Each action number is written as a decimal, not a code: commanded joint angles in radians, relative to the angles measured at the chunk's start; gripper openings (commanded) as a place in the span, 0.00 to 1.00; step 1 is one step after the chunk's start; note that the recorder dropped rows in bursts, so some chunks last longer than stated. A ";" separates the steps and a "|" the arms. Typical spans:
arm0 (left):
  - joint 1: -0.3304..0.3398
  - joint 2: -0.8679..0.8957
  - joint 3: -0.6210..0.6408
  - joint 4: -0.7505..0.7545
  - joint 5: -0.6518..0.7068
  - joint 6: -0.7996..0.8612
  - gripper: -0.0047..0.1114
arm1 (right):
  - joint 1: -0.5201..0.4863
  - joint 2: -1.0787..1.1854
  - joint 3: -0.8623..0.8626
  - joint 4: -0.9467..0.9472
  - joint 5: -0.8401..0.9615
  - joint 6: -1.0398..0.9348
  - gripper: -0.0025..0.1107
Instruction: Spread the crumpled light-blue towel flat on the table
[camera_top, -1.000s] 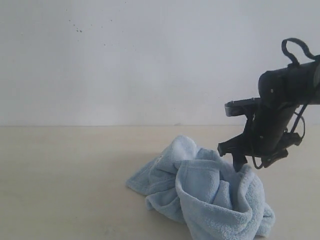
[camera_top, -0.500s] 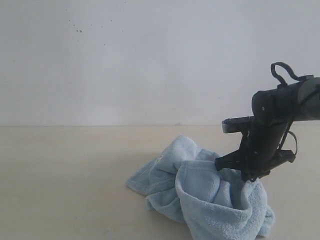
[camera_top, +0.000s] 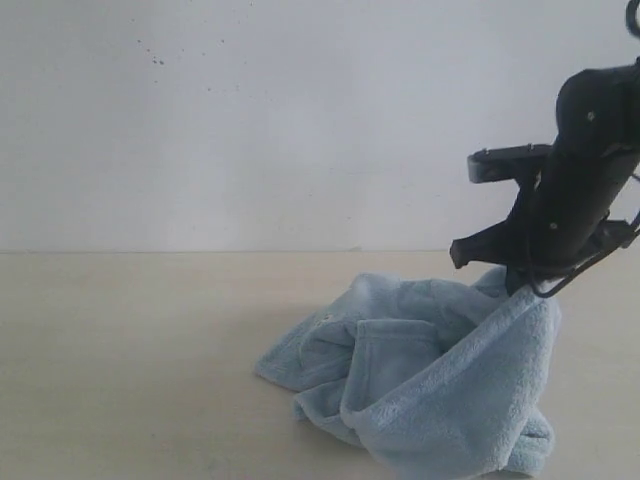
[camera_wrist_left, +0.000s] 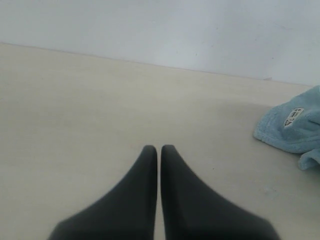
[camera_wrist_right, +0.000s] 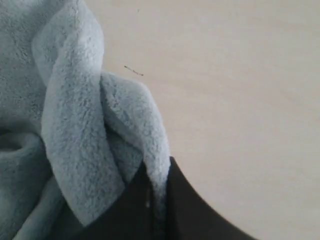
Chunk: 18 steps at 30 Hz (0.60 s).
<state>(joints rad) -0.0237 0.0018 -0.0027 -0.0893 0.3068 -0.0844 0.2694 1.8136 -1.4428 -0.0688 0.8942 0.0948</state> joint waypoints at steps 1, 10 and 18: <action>-0.008 -0.002 0.003 0.002 0.000 0.005 0.08 | -0.007 -0.102 -0.005 -0.060 0.051 -0.008 0.02; -0.008 -0.002 0.003 0.002 0.000 0.005 0.08 | -0.010 -0.286 -0.005 -0.248 0.062 0.119 0.02; -0.008 -0.002 0.003 0.002 0.000 0.005 0.08 | -0.010 -0.396 0.042 -0.472 0.064 0.292 0.02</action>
<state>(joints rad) -0.0237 0.0018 -0.0027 -0.0893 0.3068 -0.0844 0.2674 1.4378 -1.4232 -0.5043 0.9601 0.3680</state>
